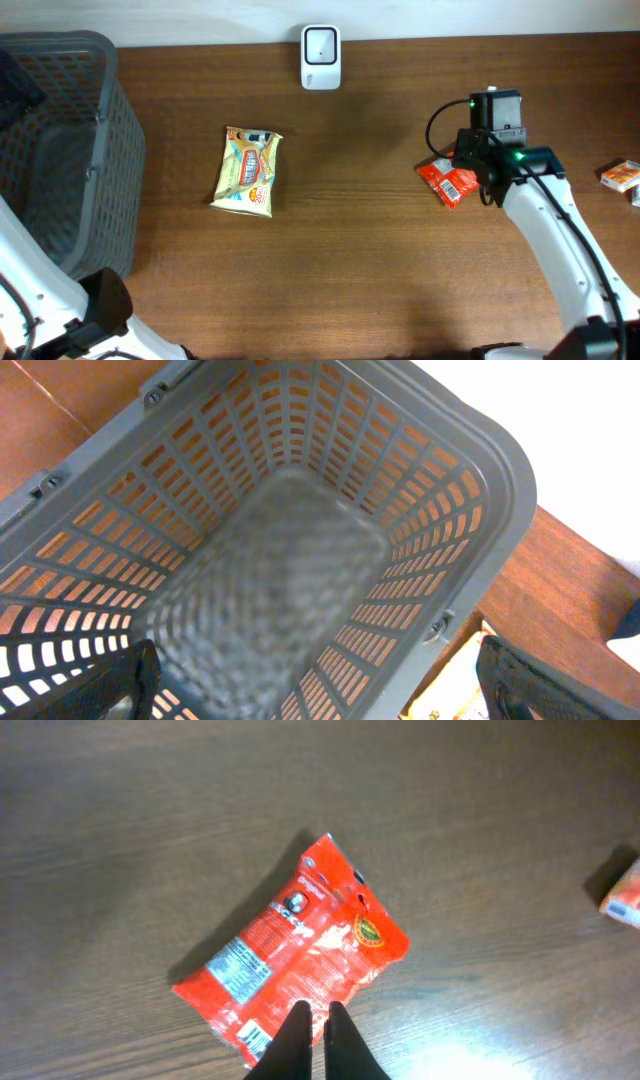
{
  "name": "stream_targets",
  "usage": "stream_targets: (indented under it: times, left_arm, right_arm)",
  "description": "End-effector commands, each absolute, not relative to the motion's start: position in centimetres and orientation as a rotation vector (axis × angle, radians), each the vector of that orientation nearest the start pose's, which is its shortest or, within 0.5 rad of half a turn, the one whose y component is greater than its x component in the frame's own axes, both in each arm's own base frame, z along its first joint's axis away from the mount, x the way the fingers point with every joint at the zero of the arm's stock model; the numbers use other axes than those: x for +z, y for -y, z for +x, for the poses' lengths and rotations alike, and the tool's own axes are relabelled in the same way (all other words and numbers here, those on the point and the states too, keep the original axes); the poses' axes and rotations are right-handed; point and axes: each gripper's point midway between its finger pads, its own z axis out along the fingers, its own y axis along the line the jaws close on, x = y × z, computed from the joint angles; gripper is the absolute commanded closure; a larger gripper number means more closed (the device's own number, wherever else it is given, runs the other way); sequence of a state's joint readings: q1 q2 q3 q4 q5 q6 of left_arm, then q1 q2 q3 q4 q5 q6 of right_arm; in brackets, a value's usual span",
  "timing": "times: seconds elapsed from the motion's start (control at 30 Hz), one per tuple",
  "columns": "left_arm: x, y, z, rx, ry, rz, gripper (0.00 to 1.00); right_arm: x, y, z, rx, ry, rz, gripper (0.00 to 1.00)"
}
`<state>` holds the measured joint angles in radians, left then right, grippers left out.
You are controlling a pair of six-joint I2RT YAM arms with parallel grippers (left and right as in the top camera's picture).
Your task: Scan the item barcode
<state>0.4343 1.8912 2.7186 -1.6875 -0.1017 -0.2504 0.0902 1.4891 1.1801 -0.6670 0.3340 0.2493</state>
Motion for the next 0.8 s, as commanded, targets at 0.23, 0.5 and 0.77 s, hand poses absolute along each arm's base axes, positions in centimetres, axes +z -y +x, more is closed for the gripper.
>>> stream_targets:
  times: [0.23, 0.5, 0.77]
  left_arm:
    - [40.7, -17.7, 33.8, 0.209, -2.255, -0.859, 0.01]
    - [40.7, -17.7, 33.8, 0.209, -2.255, -0.859, 0.01]
    - [40.7, -17.7, 33.8, 0.209, -2.255, -0.859, 0.01]
  right_arm:
    - [4.3, 1.8, 36.4, 0.561, -2.814, 0.85, 0.02]
    - [-1.0, 2.5, 40.9, 0.84, -2.678, 0.855, 0.28]
    - [2.8, 4.2, 42.8, 0.675, -2.604, 0.609, 0.96]
